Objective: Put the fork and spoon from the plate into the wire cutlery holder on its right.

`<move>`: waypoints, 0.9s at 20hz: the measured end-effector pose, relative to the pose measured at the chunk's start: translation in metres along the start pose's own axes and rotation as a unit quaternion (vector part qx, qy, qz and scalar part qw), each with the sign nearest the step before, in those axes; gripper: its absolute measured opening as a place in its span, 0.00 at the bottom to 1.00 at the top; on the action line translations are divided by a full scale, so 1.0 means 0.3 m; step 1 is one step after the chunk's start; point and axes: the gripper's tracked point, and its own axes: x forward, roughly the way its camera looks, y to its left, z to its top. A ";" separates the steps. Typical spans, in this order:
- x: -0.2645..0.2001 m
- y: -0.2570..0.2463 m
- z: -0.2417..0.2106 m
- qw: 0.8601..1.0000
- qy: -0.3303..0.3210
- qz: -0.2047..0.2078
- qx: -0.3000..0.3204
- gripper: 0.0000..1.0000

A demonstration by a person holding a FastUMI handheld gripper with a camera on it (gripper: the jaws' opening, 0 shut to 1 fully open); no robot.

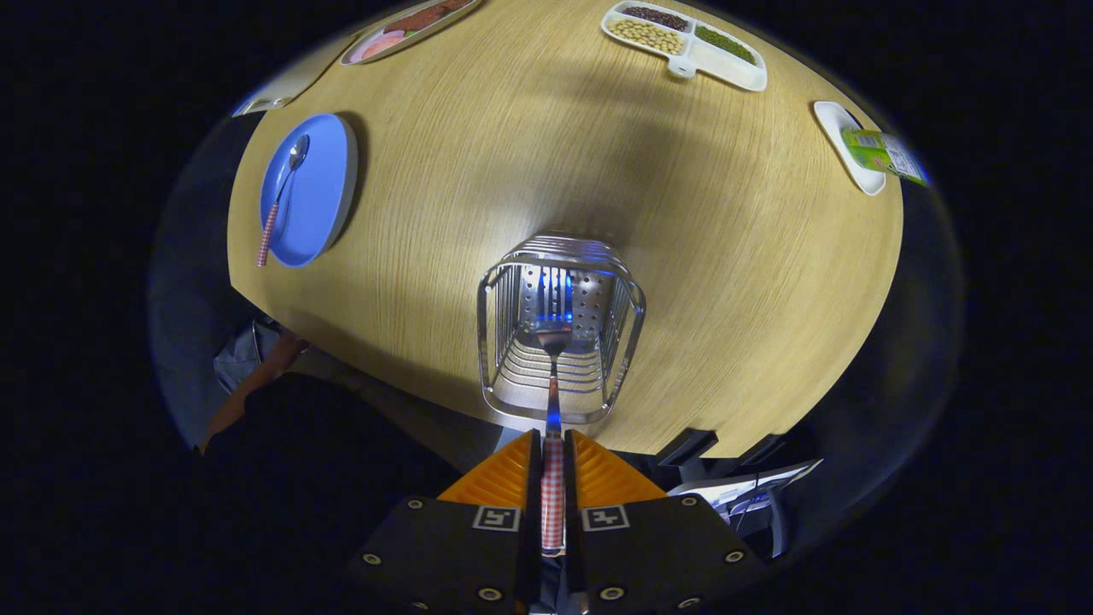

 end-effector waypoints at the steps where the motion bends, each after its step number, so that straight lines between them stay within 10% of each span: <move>1: -0.003 -0.007 0.012 1.000 -0.005 -0.001 0.001 0.13; 12: -0.143 -0.039 0.092 0.985 -0.165 -0.014 0.041 0.30; 18: -0.315 0.024 0.221 0.926 -0.374 -0.007 0.058 0.46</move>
